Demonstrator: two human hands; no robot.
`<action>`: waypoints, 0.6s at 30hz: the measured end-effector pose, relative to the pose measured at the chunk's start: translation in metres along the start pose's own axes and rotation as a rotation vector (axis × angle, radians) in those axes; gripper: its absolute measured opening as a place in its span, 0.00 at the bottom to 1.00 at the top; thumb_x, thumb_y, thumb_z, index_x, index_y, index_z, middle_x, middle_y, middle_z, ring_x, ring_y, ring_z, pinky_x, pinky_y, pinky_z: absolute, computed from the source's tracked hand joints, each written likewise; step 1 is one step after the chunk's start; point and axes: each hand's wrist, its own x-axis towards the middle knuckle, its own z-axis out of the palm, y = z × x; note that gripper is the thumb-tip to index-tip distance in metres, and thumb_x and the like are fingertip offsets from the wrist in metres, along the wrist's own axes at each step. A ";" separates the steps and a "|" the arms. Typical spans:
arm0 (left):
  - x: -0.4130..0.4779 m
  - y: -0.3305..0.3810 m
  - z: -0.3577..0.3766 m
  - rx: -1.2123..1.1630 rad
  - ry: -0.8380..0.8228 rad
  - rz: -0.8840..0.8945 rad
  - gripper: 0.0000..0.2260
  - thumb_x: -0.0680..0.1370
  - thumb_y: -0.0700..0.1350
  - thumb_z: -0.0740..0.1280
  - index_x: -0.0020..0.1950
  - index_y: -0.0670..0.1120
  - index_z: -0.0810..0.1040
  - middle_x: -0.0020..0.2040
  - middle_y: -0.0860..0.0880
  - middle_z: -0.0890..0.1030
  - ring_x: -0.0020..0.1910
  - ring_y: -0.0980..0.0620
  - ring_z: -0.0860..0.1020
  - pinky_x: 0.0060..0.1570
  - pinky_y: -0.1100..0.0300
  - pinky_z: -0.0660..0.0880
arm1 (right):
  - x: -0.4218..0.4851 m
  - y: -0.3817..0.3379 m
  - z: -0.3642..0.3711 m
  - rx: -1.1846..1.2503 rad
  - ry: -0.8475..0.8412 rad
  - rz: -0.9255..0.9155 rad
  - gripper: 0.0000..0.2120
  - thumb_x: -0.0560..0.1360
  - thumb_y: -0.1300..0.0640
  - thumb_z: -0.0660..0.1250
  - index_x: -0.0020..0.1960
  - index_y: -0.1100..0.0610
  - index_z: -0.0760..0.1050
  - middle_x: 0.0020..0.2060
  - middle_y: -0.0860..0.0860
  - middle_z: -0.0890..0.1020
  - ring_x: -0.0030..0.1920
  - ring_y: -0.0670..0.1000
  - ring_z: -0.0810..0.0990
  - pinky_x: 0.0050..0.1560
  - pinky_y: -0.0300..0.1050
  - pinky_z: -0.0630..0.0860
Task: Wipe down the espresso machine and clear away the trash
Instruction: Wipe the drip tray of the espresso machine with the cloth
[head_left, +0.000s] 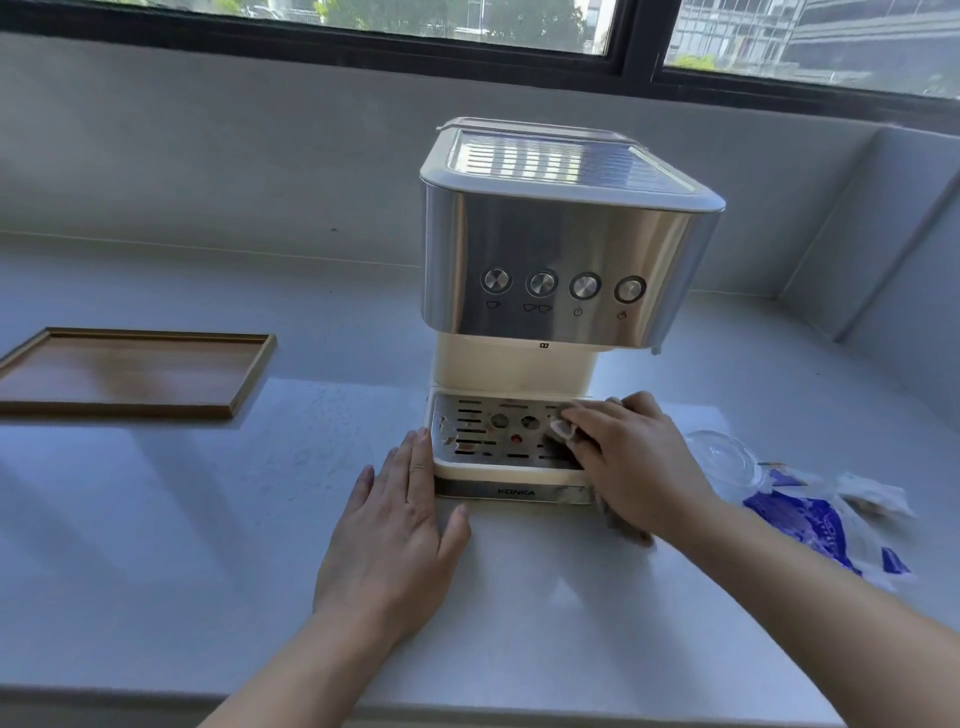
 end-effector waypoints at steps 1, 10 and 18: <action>0.000 0.000 0.000 0.000 0.004 0.000 0.33 0.79 0.61 0.43 0.77 0.50 0.29 0.80 0.55 0.36 0.77 0.62 0.36 0.77 0.56 0.37 | 0.011 -0.001 0.001 -0.018 -0.018 0.071 0.14 0.82 0.48 0.56 0.56 0.48 0.80 0.56 0.42 0.83 0.48 0.54 0.68 0.53 0.52 0.72; 0.000 -0.003 0.002 -0.011 0.018 0.003 0.34 0.78 0.61 0.43 0.77 0.51 0.30 0.80 0.56 0.38 0.77 0.62 0.38 0.76 0.58 0.36 | 0.006 -0.011 0.013 -0.048 0.054 0.028 0.13 0.82 0.47 0.57 0.58 0.48 0.77 0.57 0.43 0.82 0.52 0.56 0.72 0.51 0.54 0.73; 0.000 -0.003 0.003 -0.004 0.038 0.009 0.34 0.78 0.61 0.43 0.77 0.52 0.30 0.80 0.56 0.39 0.77 0.62 0.38 0.76 0.58 0.37 | 0.029 -0.030 0.016 0.121 0.054 0.016 0.11 0.81 0.52 0.62 0.54 0.52 0.82 0.55 0.49 0.79 0.49 0.55 0.73 0.52 0.52 0.73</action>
